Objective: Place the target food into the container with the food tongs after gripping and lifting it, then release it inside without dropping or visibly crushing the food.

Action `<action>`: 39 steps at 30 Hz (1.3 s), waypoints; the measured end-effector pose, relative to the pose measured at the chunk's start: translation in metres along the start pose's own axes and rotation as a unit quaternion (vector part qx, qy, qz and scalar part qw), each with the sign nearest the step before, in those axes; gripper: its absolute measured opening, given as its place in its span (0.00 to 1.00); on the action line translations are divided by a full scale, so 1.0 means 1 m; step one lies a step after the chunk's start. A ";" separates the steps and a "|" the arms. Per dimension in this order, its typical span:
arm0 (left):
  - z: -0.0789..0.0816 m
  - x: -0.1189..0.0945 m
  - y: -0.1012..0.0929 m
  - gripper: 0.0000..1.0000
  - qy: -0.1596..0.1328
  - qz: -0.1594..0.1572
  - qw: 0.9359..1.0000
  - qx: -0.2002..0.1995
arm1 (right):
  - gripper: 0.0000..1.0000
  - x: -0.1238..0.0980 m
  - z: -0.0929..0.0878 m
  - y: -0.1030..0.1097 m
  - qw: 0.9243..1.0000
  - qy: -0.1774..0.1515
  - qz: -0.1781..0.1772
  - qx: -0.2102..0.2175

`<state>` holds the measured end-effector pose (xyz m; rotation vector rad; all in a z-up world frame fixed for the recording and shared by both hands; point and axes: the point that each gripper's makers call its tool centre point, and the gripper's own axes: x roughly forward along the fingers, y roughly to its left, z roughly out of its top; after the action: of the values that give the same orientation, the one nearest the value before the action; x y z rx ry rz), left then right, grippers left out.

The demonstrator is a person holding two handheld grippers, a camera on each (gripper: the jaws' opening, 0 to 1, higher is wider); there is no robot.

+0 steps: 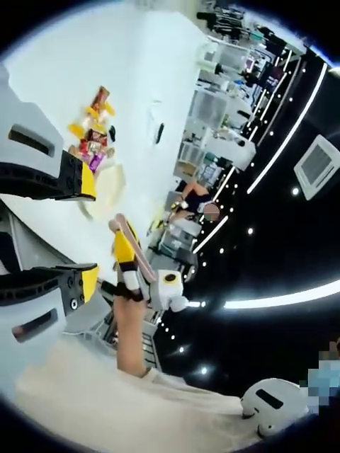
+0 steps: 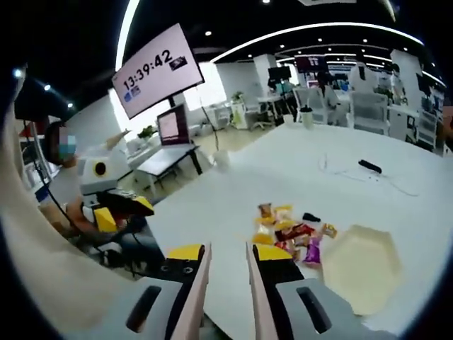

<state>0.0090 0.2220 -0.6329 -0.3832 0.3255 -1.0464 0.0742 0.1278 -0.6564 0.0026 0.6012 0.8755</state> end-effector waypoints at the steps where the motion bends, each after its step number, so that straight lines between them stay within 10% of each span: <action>1: -0.002 -0.001 0.000 0.36 0.001 0.003 1.000 0.000 | 0.26 0.003 -0.001 -0.001 1.000 0.004 0.000 -0.003; 39: -0.030 -0.022 0.021 0.42 0.011 0.074 0.997 -0.025 | 0.27 0.079 -0.034 -0.062 0.992 0.113 -0.024 -0.055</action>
<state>0.0014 0.2463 -0.6673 -0.3864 0.3952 -0.8997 0.1404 0.1361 -0.7391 -0.2121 0.7608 0.8674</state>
